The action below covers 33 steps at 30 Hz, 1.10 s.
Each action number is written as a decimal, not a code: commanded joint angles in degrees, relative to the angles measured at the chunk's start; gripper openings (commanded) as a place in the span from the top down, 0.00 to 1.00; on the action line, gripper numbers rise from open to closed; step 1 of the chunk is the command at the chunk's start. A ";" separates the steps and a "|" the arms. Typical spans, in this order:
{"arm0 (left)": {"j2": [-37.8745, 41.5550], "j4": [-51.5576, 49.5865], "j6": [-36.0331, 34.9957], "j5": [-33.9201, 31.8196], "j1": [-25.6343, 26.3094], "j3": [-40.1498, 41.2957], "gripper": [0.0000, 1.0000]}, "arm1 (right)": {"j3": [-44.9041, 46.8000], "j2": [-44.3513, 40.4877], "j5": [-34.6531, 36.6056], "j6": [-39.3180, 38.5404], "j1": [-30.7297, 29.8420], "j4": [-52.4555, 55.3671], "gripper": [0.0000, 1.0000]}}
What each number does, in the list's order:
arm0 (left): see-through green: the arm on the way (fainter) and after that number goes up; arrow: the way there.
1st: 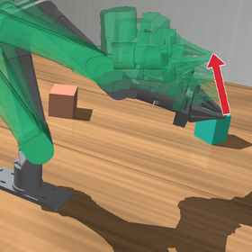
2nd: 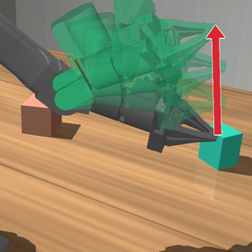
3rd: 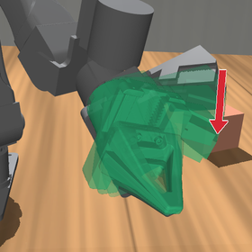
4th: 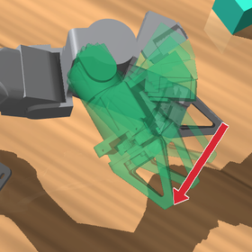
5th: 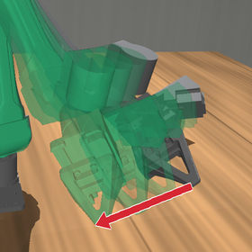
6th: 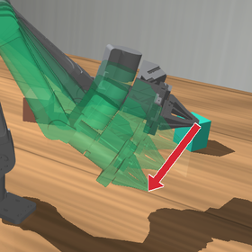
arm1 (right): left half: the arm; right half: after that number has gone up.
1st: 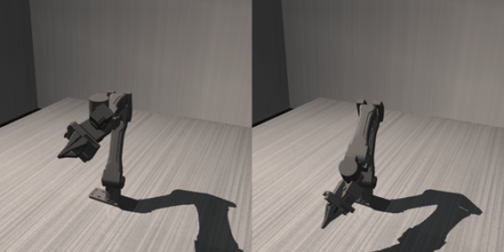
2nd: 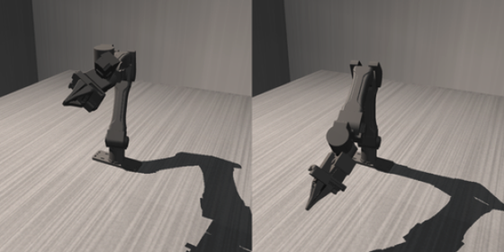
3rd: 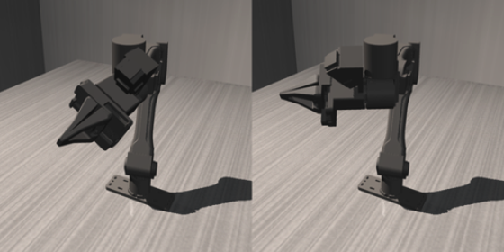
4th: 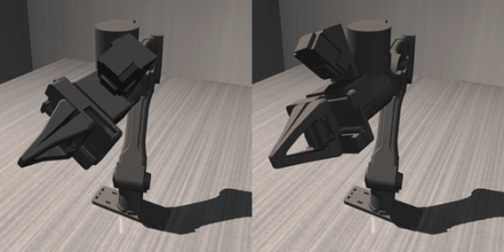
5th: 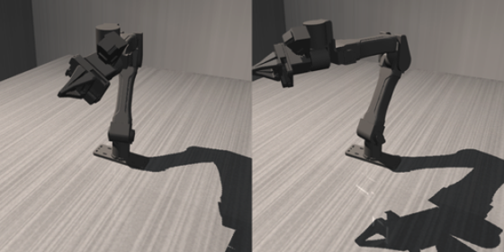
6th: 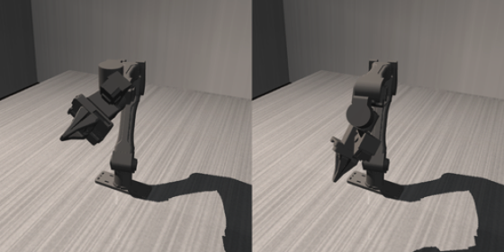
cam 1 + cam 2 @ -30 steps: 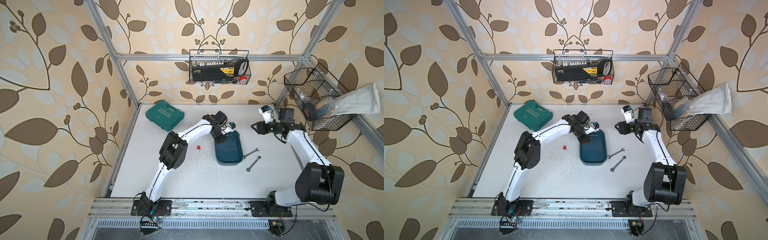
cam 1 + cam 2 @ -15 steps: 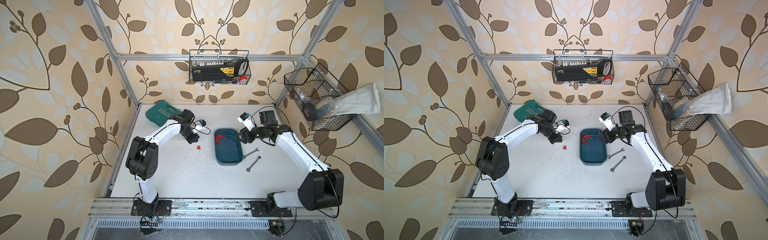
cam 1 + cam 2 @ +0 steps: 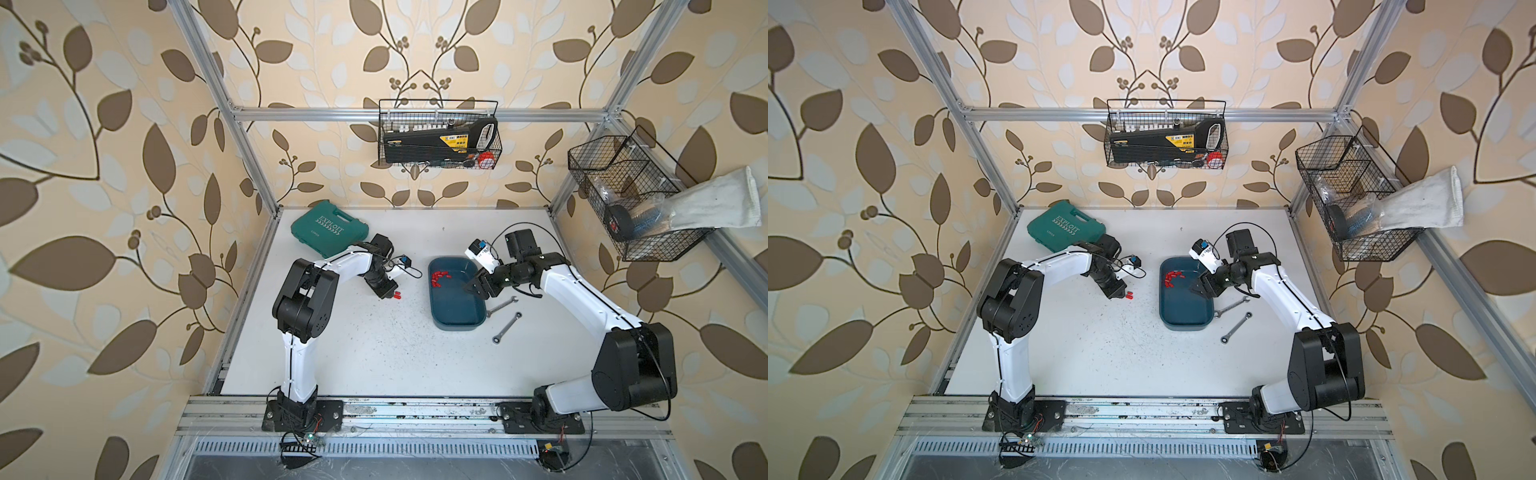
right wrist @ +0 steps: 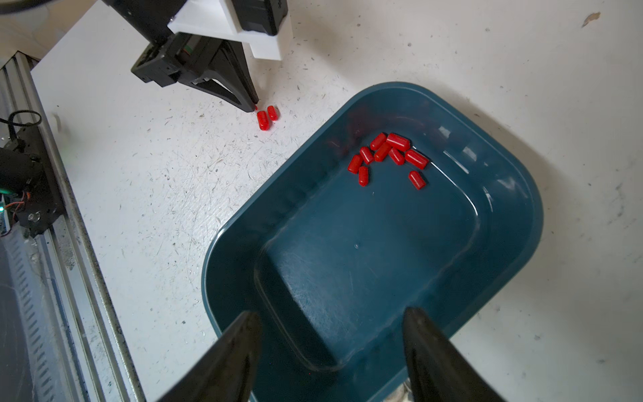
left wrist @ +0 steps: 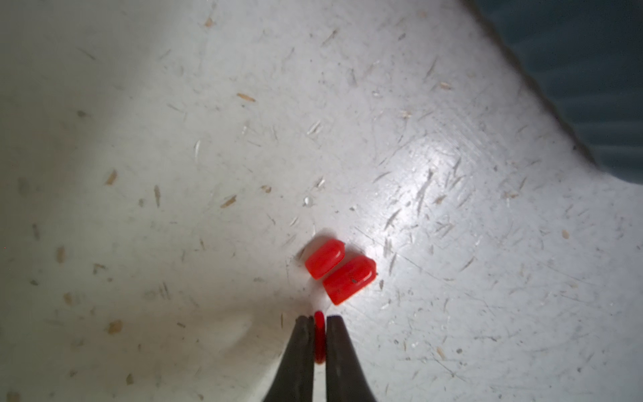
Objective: Take the screw protection sleeves out of the storage box
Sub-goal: Place the screw protection sleeve at the center of the board, then pick up the screw protection sleeve from the storage box.
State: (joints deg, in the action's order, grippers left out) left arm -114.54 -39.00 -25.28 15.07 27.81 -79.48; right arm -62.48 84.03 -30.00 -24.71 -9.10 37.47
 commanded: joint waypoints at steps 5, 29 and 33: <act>2.72 -0.28 0.71 1.25 0.20 -1.12 0.71 | 0.56 1.09 0.72 -1.50 0.02 0.17 0.32; 23.69 2.53 -2.76 17.12 -5.43 10.37 0.15 | -6.36 16.93 23.07 -14.33 -12.22 -6.79 0.33; 25.03 3.94 -1.64 21.02 -5.93 11.30 0.14 | -8.88 20.88 24.54 -15.14 -12.17 -7.41 0.36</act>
State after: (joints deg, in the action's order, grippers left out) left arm -92.75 -36.93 -27.79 30.39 22.44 -68.93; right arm -68.66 102.89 -7.77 -37.93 -21.21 31.35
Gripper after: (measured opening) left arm 0.856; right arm 0.644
